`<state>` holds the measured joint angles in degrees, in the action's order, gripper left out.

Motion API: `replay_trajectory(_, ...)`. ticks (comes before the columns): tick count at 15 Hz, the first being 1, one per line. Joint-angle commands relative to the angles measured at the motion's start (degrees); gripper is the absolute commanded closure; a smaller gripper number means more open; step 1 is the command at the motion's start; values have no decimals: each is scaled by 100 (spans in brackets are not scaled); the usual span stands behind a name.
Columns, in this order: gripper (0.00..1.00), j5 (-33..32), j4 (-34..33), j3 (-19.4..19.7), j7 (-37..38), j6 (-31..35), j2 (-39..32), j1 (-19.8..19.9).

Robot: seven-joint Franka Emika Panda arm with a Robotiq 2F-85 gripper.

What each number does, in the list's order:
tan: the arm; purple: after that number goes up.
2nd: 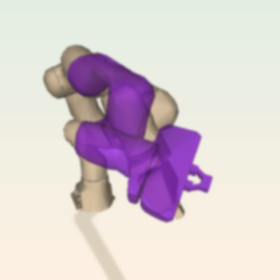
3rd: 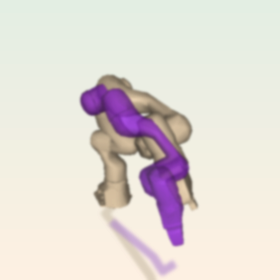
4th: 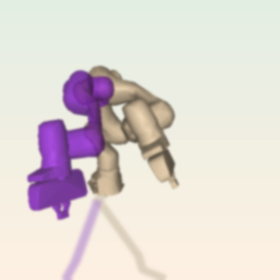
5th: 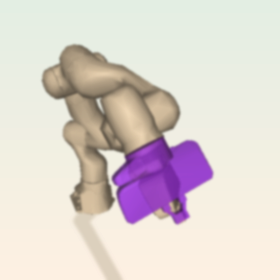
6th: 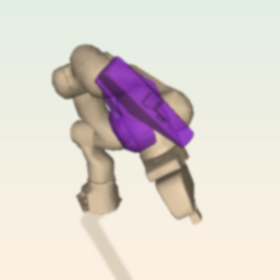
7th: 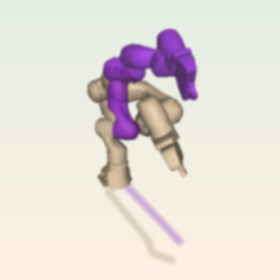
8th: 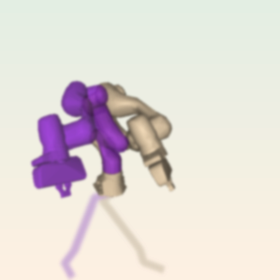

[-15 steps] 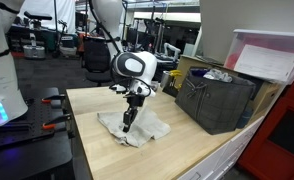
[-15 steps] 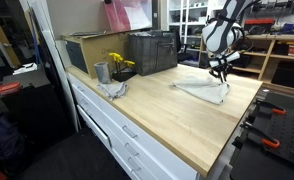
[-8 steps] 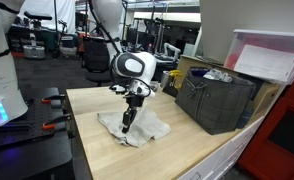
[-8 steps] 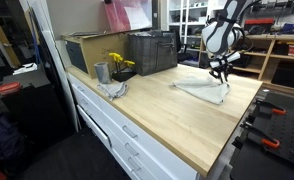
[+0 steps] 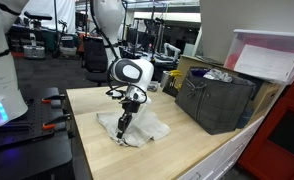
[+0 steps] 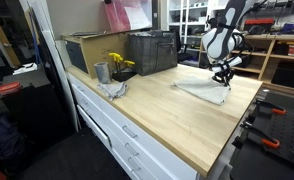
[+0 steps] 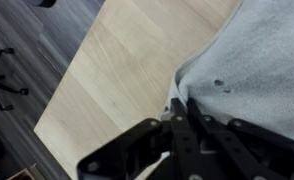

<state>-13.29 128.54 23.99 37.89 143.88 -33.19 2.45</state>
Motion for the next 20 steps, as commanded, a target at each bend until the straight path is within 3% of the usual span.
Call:
replay_trajectory(1,100,-25,14,84,-32,-71,123,-51)
replay_trajectory(7,99,-420,118,375,284,-309,576,-540)
replay_trajectory(10,99,-650,80,254,387,-447,801,-716)
replay_trajectory(11,72,-680,60,182,386,-485,849,-738)
replay_trajectory(12,97,-690,45,100,389,-512,893,-751)
replay_trajectory(20,99,-700,31,-380,275,-466,1081,-723)
